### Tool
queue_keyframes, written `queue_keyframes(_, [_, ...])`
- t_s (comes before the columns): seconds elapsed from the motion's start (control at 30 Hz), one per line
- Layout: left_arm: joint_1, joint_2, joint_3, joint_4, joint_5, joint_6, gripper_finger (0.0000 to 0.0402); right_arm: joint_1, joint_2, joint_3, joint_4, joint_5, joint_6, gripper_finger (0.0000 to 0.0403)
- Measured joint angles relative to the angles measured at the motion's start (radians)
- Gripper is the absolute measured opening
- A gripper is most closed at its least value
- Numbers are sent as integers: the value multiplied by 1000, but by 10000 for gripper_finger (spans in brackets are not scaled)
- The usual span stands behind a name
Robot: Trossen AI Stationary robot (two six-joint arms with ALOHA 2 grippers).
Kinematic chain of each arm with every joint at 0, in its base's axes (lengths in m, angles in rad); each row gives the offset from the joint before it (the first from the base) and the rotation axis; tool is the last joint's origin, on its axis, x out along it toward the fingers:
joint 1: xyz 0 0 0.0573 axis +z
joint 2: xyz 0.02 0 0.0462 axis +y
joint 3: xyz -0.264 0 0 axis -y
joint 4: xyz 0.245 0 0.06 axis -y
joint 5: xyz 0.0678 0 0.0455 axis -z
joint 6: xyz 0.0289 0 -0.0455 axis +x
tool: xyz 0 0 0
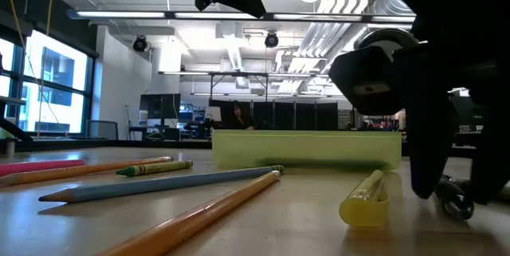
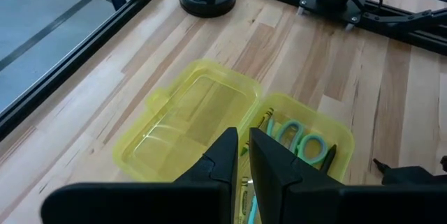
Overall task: Pick & place school supplies into a supply box
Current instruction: Put the black pen into the yellow supply box
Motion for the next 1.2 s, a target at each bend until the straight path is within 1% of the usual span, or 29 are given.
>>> queue_keyframes(0.23, [0, 0, 0, 0, 3, 0, 67, 0, 31, 3, 2, 25, -65, 78])
queue_keyframes(0.4, [0, 0, 0, 0, 3, 0, 67, -1, 31, 3, 3, 29, -124, 74])
queue_keyframes(0.5, [0, 0, 0, 0, 7, 0, 67, -5, 25, 3, 3, 30, -133, 55])
queue_keyframes(0.67, [0, 0, 0, 0, 8, 0, 67, -20, 22, 2, 3, 24, -128, 11])
queue_keyframes(0.73, [0, 0, 0, 0, 8, 0, 67, -25, 22, 1, 4, 13, -127, 10])
queue_keyframes(0.83, [0, 0, 0, -1, 8, -17, 67, -27, 8, 0, -4, 24, -125, 24])
queue_keyframes(0.93, [0, -7, 0, -5, 5, -46, 67, -29, -38, -3, -29, 59, -122, 29])
queue_keyframes(1.1, [0, -34, -1, -11, -7, -46, 67, -50, -175, -2, -99, 132, -140, 16])
queue_keyframes(1.2, [0, -39, 1, 6, -17, -44, 67, -90, -271, -2, -147, 212, -181, 13])
